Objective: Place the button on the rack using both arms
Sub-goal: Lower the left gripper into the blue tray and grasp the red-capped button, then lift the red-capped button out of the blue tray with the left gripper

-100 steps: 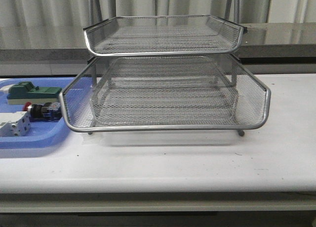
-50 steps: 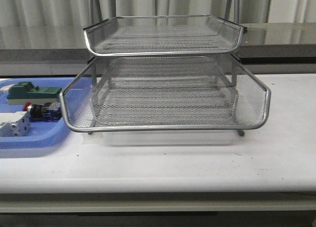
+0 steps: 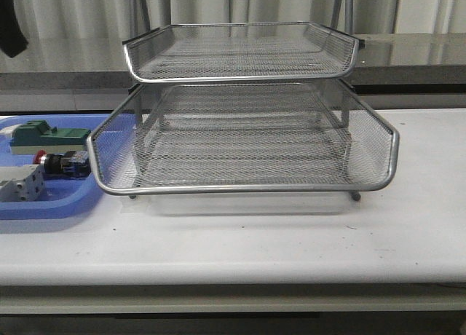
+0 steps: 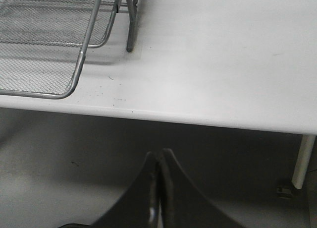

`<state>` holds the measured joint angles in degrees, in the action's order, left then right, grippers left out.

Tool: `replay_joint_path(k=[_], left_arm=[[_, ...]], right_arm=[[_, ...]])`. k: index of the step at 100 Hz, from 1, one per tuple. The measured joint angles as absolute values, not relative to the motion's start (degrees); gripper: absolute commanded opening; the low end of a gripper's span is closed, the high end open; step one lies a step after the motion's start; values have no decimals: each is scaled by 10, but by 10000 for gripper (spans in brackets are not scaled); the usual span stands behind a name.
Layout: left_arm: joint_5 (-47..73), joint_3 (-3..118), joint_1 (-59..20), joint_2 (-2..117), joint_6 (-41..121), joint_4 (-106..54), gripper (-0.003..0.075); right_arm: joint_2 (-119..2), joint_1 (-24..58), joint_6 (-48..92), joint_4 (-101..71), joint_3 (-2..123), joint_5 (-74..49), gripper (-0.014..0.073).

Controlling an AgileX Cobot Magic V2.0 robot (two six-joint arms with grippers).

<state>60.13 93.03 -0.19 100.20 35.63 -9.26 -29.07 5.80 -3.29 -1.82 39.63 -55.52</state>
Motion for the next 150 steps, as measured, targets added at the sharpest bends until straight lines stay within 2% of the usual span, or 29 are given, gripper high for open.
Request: replay_joint_path(k=[18,37,87,150], left_arm=[[679,1061,-15,1120,456,-100,607],[701,1126,-34,1203,535,-100,607],[706,1133,-57,1293,636,-100,607],[683,1135,-57,1353,643,-79,607]], right_arm=[[-291,58,-33,-18,396,-555,-71],[-291,58,-33,-18,396,-555,-71],[-291,58,-33,-18,396,-555,-71],[-291,58,-33,-18,396,-555,-71]])
